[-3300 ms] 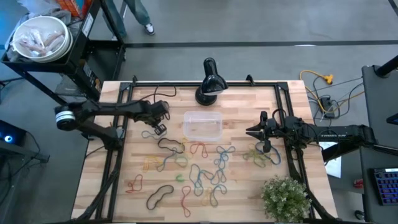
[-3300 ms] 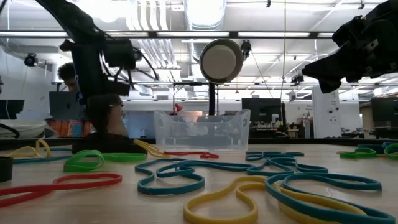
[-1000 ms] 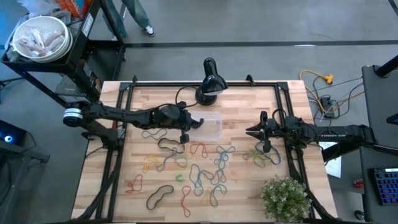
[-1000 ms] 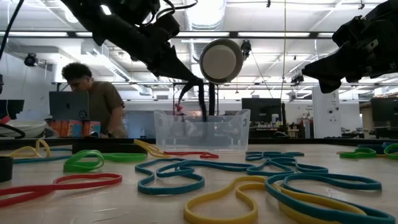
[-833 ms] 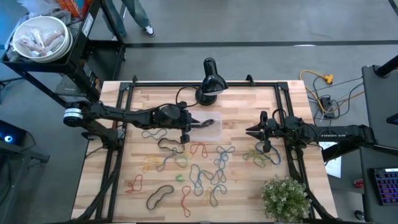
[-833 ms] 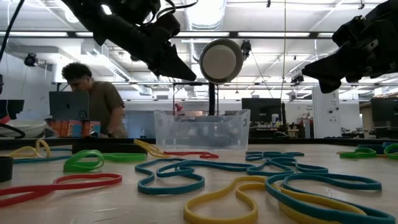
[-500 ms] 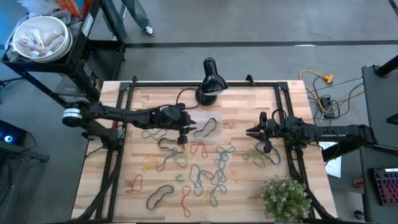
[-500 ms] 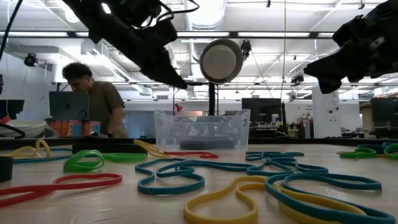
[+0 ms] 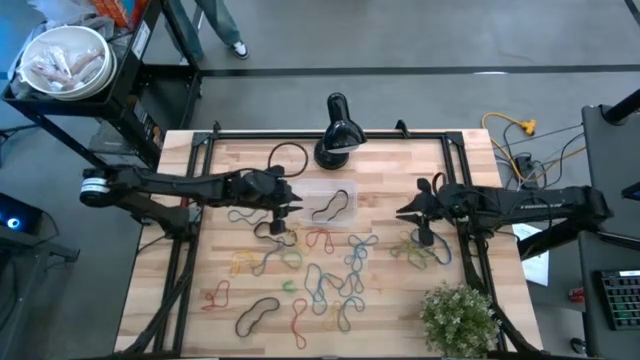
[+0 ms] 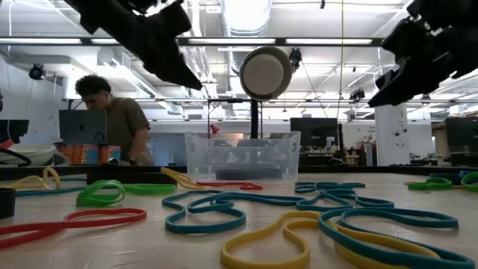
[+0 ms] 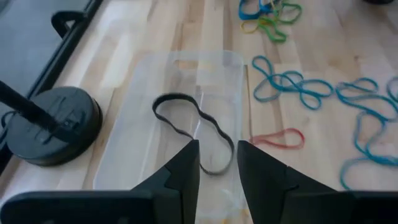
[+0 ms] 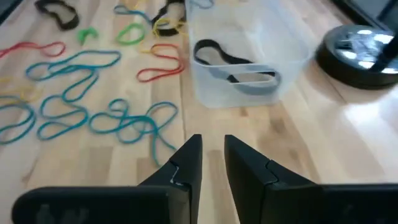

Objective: Pick and place rubber bands into bin
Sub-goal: Put the blue rubber band into the transparent bin

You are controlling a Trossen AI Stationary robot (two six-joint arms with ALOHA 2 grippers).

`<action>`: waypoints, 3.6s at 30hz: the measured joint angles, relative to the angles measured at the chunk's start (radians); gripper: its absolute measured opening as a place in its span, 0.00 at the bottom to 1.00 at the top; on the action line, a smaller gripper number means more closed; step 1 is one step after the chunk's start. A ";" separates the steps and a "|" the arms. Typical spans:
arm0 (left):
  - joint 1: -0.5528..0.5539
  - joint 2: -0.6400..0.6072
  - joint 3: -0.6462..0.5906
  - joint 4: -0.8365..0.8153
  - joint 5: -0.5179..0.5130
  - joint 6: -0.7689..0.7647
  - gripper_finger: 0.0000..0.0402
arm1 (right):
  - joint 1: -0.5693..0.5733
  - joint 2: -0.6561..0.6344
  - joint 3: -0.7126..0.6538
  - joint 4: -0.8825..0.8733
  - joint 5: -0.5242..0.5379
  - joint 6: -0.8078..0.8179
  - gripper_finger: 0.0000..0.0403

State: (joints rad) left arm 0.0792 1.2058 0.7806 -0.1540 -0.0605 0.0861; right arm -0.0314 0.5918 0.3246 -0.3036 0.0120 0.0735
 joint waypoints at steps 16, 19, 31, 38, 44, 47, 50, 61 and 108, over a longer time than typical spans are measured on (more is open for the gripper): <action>-0.017 -0.189 -0.116 -0.015 0.000 0.003 0.23 | 0.067 0.453 0.391 -0.206 -0.048 0.340 0.16; -0.017 -0.206 -0.140 -0.013 -0.001 0.003 0.23 | 0.109 0.517 0.512 -0.346 -0.061 0.376 0.16; -0.017 -0.202 -0.183 -0.007 -0.001 0.011 0.23 | 0.215 0.709 0.696 -0.956 0.061 0.541 0.16; -0.017 -0.205 -0.227 0.017 -0.001 0.026 0.23 | 0.215 0.799 0.618 -0.935 0.038 0.696 0.16; -0.017 -0.201 -0.228 0.019 -0.001 0.026 0.23 | 0.214 0.857 0.577 -0.930 0.040 0.835 0.16; -0.017 -0.201 -0.228 0.020 -0.001 0.026 0.23 | 0.214 0.884 0.558 -0.906 0.040 0.880 0.16; -0.017 -0.201 -0.228 0.020 -0.001 0.025 0.23 | 0.214 0.908 0.538 -0.903 0.040 0.924 0.16; -0.017 -0.200 -0.229 0.058 -0.001 0.025 0.23 | 0.188 0.971 0.491 -0.847 0.071 0.945 0.16; -0.017 -0.200 -0.229 0.068 -0.001 0.022 0.23 | 0.116 0.914 0.565 -0.725 0.282 0.688 0.02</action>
State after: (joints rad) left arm 0.0624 1.0054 0.5518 -0.0856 -0.0612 0.1081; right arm 0.0848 1.5054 0.8901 -1.0283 0.2940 0.7612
